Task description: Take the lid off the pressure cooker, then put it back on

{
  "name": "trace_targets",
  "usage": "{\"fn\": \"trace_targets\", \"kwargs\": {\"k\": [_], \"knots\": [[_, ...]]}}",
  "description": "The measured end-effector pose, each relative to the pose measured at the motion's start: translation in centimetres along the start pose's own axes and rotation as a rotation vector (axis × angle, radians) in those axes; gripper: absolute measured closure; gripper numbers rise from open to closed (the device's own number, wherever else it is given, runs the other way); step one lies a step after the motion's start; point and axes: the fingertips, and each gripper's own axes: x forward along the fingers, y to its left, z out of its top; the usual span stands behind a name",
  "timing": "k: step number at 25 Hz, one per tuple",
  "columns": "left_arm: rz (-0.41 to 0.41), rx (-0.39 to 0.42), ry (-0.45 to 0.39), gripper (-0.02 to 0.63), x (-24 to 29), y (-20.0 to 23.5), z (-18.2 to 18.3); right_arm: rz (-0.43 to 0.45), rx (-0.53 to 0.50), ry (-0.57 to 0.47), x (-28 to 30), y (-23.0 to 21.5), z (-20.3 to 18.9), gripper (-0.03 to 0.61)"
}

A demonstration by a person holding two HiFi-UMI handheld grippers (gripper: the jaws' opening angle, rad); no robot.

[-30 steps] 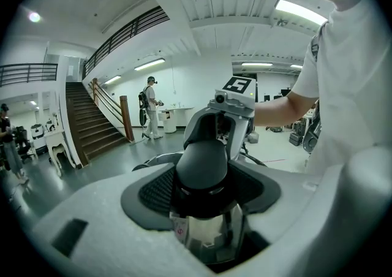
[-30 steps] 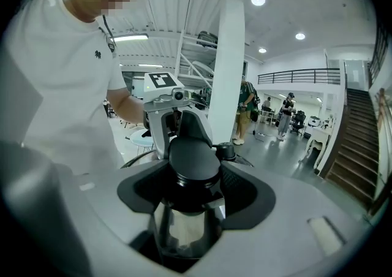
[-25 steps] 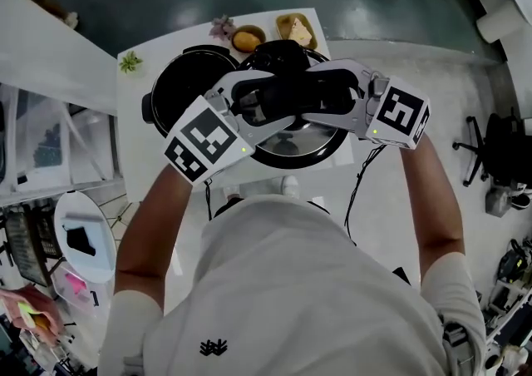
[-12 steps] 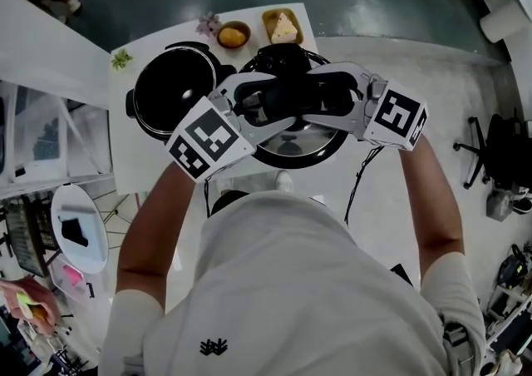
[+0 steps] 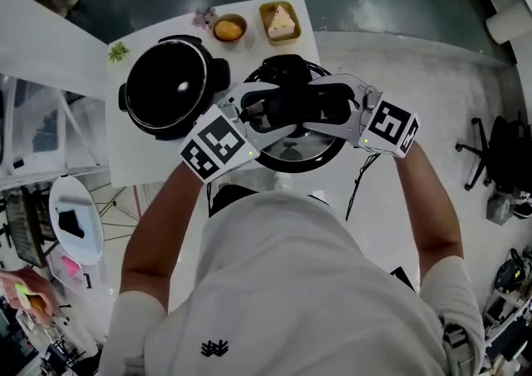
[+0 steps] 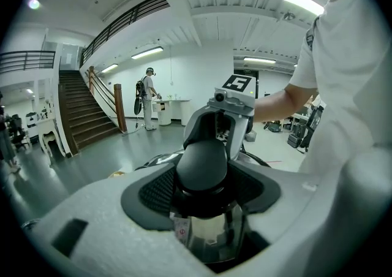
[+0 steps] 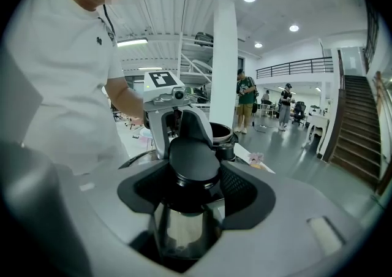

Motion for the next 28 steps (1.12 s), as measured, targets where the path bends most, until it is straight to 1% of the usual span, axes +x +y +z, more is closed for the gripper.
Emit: {"fn": "trace_targets", "kwargs": {"k": [5, 12, 17, 28], "knots": [[-0.001, -0.021, 0.011, 0.341, 1.9, 0.0, -2.2, 0.01, 0.017, -0.003, 0.7, -0.1, -2.7, 0.304], [-0.002, -0.053, 0.062, 0.342, 4.2, -0.4, -6.3, 0.016, 0.055, 0.01, 2.5, 0.4, -6.8, 0.305], [-0.021, -0.074, 0.089, 0.344, 5.6, -0.3, -8.7, 0.018, 0.075, 0.024, 3.5, 0.4, -9.2, 0.305], [-0.024, -0.055, 0.167, 0.345, 8.1, 0.9, -12.3, 0.004, 0.073, 0.063, 5.4, -0.8, -13.2, 0.307]]}}
